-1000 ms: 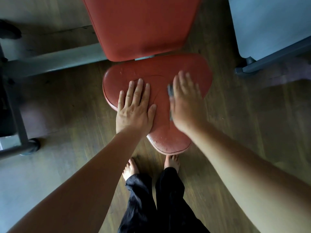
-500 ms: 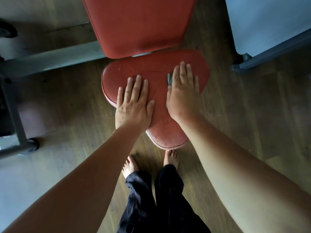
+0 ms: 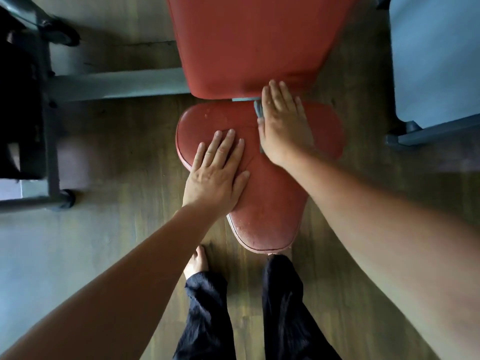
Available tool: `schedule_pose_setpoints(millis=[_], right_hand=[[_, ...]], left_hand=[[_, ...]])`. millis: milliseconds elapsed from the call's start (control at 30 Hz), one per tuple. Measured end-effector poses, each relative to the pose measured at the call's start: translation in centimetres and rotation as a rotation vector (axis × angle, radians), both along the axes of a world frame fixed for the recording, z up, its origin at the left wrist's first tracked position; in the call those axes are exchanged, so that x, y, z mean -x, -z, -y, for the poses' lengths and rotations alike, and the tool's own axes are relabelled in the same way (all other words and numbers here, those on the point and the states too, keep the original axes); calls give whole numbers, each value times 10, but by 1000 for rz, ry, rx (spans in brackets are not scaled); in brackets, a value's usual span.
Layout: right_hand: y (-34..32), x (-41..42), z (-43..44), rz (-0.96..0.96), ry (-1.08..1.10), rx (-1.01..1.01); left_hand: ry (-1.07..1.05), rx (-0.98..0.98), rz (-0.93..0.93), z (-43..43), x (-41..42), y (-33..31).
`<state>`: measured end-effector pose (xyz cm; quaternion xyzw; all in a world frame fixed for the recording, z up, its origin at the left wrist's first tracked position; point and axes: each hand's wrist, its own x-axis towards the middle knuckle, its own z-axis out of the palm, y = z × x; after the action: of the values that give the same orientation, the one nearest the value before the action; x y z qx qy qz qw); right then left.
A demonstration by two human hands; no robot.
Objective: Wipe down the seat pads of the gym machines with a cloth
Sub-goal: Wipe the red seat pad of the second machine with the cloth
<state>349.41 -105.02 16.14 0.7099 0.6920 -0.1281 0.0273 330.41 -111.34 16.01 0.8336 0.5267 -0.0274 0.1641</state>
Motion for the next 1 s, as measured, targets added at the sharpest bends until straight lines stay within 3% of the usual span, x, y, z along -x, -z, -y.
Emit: schedule_pose_setpoints(millis=[100,267,500,567,667,733,867,1000], right_hand=[[-4,-4,-5,-26,-62,-13],[-17,-2,80,-95,-204,-8],[0,15,-31,-23,-163,-19],[-6,22,-9,-32,-175,-25],[-18,15,67,-100,-367,-35],[-15,12,56,-125,-460,-28],[0,49,-30,-67,-377,-65],[-5,36,10,-70,-474,-63]], left_hand=[[-23,6,-6,0,1,-5],[-194,30,-18,-1,4,-11],[-292,6,-5,-6,11,-9],[-309,13,4,-6,14,-9],[-328,10,28,-4,17,-6],[-331,6,29,-2,18,-6],[-346,14,34,-1,20,-5],[-357,13,42,2,23,-4]])
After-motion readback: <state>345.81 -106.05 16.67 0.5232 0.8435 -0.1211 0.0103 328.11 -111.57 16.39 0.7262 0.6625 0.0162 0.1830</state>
